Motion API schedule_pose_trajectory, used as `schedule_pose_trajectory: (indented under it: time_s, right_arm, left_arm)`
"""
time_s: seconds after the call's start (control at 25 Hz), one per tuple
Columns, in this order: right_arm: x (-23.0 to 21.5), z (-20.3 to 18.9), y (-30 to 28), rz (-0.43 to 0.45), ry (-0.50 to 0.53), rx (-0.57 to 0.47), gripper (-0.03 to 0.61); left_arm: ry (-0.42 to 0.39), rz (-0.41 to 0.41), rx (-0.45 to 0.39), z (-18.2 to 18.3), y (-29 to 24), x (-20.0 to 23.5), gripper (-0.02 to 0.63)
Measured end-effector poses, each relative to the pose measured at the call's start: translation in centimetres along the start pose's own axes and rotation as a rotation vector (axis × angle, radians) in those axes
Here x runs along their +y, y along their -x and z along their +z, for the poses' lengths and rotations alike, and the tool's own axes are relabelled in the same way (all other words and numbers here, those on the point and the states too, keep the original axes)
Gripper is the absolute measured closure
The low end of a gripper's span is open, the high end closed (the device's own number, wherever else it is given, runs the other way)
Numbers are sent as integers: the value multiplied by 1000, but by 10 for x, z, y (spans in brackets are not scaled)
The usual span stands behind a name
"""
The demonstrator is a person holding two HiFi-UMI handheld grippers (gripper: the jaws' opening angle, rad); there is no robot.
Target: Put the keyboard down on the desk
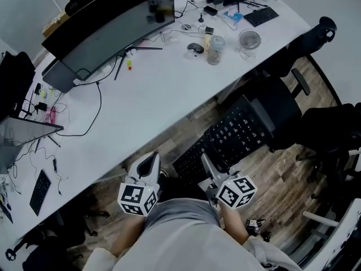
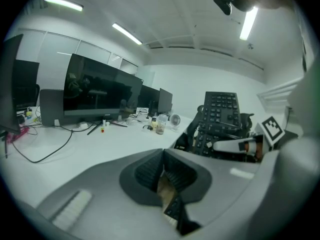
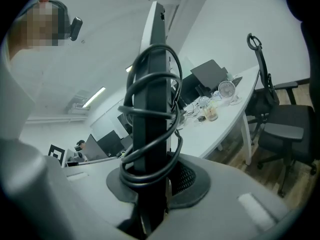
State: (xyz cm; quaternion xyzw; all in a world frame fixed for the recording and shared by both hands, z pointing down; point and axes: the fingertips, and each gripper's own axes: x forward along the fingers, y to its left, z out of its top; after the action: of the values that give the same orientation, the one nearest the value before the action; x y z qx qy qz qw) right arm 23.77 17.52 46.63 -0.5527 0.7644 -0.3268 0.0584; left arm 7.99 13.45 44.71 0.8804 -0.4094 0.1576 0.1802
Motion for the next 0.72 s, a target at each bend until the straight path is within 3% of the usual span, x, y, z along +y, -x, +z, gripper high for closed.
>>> schedule_pose_trajectory:
  time_s: [0.32,0.72]
  right_arm:
    - [-8,-2,-24,-2,-58,20,485]
    - [2,40,-66,28,-30,24,485]
  left_arm:
    - [-21,19,11,10,-19,25,614]
    - [4,-10,-36,50,-52,53,614]
